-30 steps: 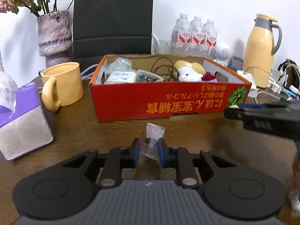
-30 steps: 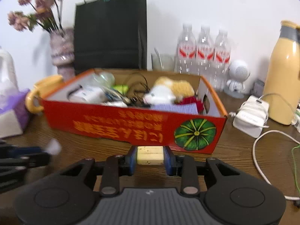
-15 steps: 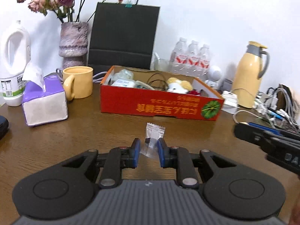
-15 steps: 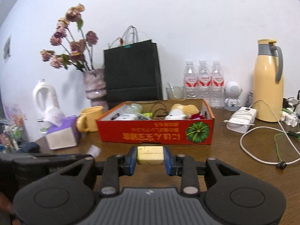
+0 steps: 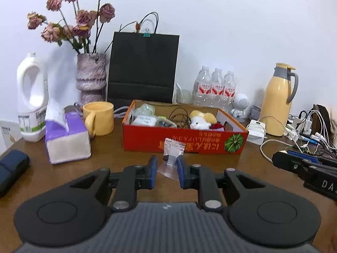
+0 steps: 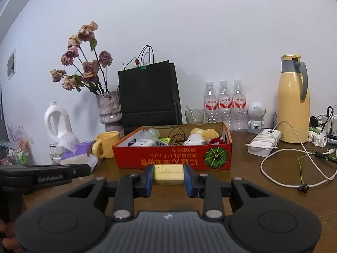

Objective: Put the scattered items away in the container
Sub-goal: 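Carry the candy packet and soap bar into the box and open both grippers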

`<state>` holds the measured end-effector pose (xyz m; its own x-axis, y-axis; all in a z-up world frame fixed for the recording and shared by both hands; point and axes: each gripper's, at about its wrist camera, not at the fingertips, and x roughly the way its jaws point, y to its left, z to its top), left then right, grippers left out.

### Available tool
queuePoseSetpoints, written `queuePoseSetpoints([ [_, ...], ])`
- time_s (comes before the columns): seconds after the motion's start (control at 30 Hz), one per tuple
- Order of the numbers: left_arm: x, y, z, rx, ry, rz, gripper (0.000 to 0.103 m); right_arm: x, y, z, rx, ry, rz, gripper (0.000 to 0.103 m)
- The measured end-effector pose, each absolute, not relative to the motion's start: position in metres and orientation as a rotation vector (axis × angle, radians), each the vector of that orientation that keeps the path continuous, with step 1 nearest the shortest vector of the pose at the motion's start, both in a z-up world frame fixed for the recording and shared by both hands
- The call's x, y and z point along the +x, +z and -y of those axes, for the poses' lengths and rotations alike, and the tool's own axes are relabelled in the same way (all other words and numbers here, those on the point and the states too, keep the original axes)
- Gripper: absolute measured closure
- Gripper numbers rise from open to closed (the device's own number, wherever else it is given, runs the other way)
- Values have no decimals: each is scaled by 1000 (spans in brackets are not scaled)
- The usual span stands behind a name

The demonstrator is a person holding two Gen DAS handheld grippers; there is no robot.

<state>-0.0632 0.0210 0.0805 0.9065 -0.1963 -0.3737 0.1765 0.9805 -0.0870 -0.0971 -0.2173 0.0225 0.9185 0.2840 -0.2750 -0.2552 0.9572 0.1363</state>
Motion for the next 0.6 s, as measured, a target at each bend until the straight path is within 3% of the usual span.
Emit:
queuePoseSetpoints([
  [0.2,-3,122,-18,-35,-208,-306,82,-51,63,236,111,289,-248,74],
  [0.33,67,145,-11,-39,-230,-342,82,14,97,247,86,277,-256,74],
  [0.6,210,130,8,-20,-311,-691,82,162,112,256,68,272,-504,74],
])
